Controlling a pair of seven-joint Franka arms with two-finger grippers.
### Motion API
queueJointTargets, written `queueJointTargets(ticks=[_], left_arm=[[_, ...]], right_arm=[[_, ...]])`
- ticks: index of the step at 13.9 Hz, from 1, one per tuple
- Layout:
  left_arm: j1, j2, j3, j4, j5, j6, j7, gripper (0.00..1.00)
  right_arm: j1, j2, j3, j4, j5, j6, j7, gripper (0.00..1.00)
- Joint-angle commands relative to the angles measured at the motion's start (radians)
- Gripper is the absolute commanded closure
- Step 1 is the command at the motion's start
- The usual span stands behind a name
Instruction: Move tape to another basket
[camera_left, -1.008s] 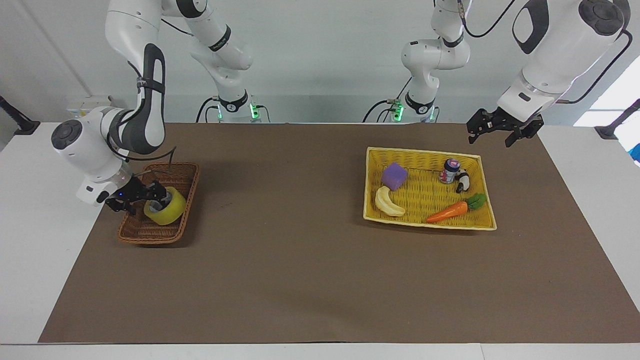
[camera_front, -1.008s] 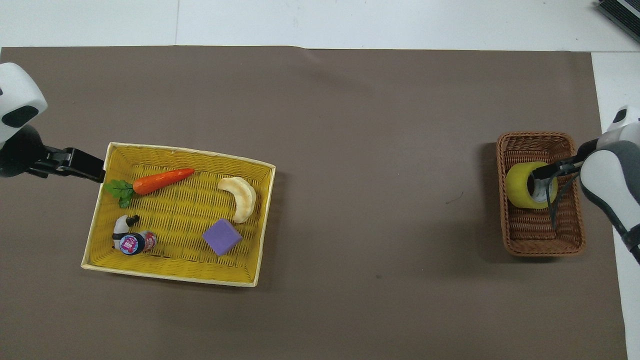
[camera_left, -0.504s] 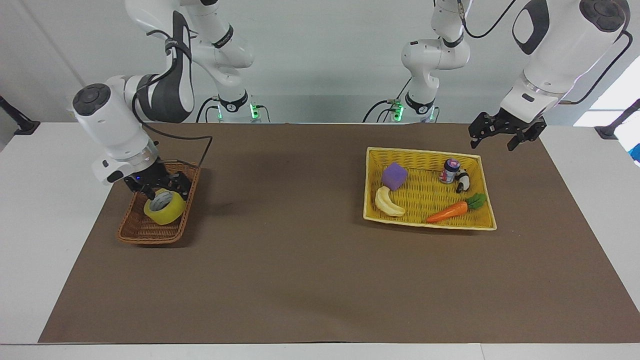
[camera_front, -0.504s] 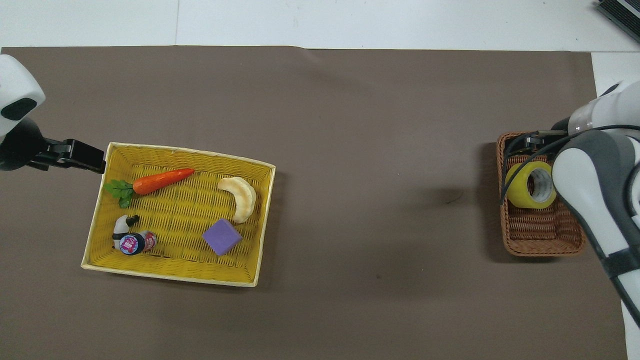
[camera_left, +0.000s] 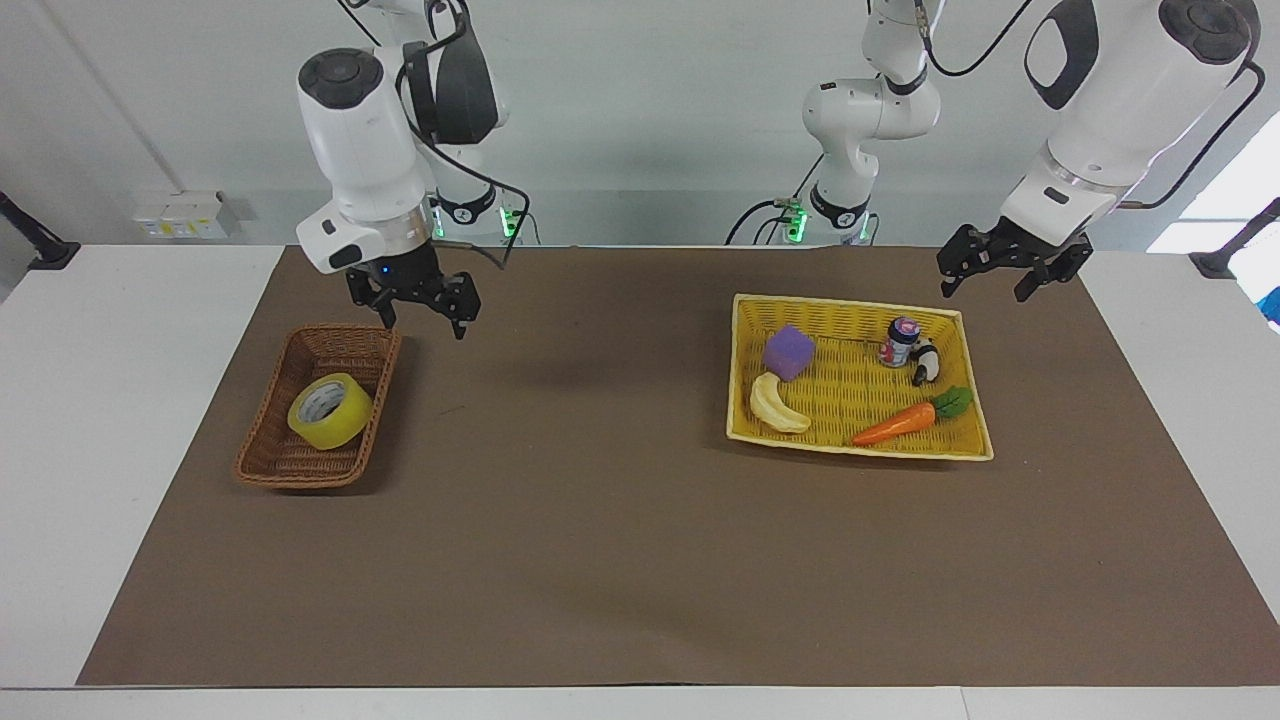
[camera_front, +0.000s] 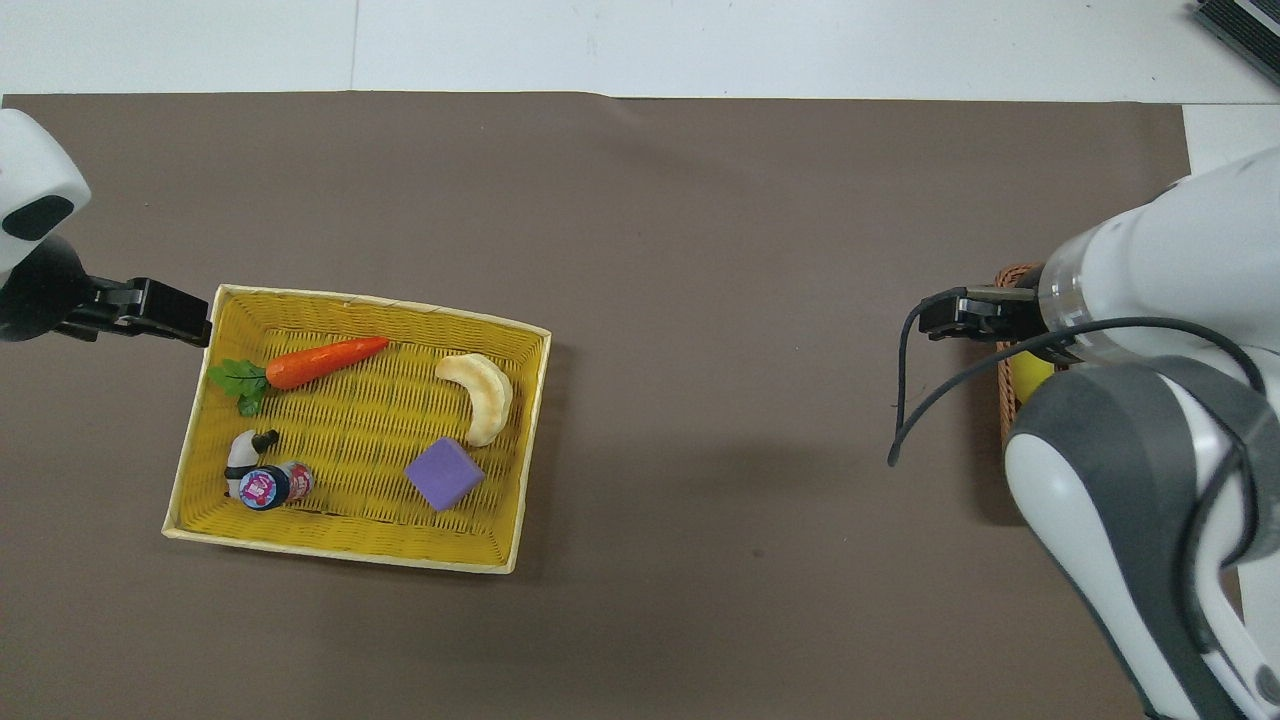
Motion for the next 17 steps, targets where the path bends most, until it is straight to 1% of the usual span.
queueJointTargets(ticks=[1, 4, 5, 6, 7, 8, 10, 11, 13, 15, 17], left_arm=[[0.011, 0.004, -0.010, 0.006, 0.011, 0.007, -0.012, 0.00], [0.011, 0.004, -0.010, 0.006, 0.011, 0.007, -0.012, 0.00], [0.011, 0.004, -0.010, 0.006, 0.011, 0.007, -0.012, 0.00], [0.011, 0.004, -0.010, 0.006, 0.011, 0.007, -0.012, 0.00], [0.011, 0.004, -0.010, 0.006, 0.011, 0.007, -0.012, 0.00], [0.011, 0.004, -0.010, 0.006, 0.011, 0.007, -0.012, 0.00], [0.011, 0.004, -0.010, 0.006, 0.011, 0.007, -0.012, 0.00], [0.011, 0.004, -0.010, 0.006, 0.011, 0.007, -0.012, 0.00], [0.011, 0.004, -0.010, 0.006, 0.011, 0.007, -0.012, 0.00], [0.011, 0.004, -0.010, 0.005, 0.011, 0.007, -0.012, 0.00], [0.011, 0.004, -0.010, 0.005, 0.011, 0.007, -0.012, 0.00]], right_arm=[[-0.018, -0.033, -0.008, 0.114, -0.016, -0.126, 0.002, 0.00], [-0.044, -0.033, -0.031, 0.287, -0.017, -0.297, -0.030, 0.00], [-0.054, -0.033, -0.046, 0.311, -0.017, -0.329, -0.089, 0.00], [-0.058, -0.034, -0.066, 0.312, -0.005, -0.337, -0.176, 0.00], [-0.060, -0.045, -0.079, 0.300, 0.007, -0.343, -0.221, 0.00], [-0.058, -0.057, -0.080, 0.286, 0.010, -0.361, -0.234, 0.00], [-0.041, -0.100, -0.070, 0.219, 0.051, -0.348, -0.203, 0.00], [-0.029, -0.112, -0.056, 0.198, 0.053, -0.320, -0.174, 0.00], [-0.031, -0.100, -0.056, 0.210, 0.046, -0.317, -0.189, 0.00], [-0.041, -0.065, -0.059, 0.266, 0.035, -0.346, -0.228, 0.00], [-0.043, -0.054, -0.060, 0.277, 0.053, -0.363, -0.231, 0.00]])
